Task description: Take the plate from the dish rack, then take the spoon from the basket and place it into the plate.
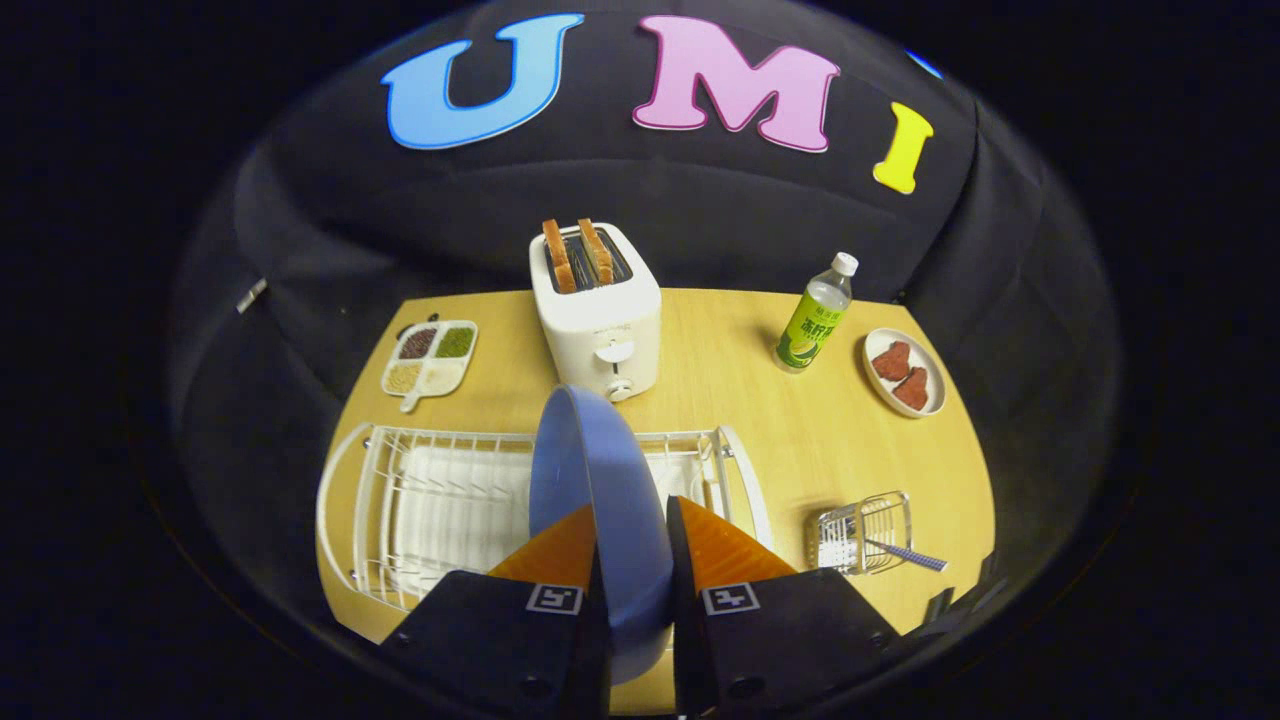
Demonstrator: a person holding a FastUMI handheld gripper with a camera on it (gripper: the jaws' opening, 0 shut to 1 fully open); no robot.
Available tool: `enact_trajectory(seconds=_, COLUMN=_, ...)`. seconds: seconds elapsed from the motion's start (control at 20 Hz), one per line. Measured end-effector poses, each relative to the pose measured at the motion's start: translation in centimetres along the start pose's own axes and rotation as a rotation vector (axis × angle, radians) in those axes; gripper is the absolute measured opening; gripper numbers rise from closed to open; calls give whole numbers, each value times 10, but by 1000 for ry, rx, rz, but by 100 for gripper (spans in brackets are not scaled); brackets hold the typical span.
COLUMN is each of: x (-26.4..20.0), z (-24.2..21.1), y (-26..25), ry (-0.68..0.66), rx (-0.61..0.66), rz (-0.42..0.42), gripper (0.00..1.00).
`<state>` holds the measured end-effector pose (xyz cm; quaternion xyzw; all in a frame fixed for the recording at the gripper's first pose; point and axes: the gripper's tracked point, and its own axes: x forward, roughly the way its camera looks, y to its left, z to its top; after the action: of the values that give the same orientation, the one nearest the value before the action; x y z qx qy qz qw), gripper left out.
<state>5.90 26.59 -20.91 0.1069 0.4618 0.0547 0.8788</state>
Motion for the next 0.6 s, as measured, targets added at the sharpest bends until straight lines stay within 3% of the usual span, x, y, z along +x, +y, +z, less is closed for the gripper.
enact_trajectory(seconds=0.35, x=-57, z=1, y=-33, ry=-79, rx=9, rz=179, gripper=28)
enact_trajectory(seconds=0.6, x=-95, z=-19, y=-91, ry=-114, rx=-20, rz=221, gripper=28)
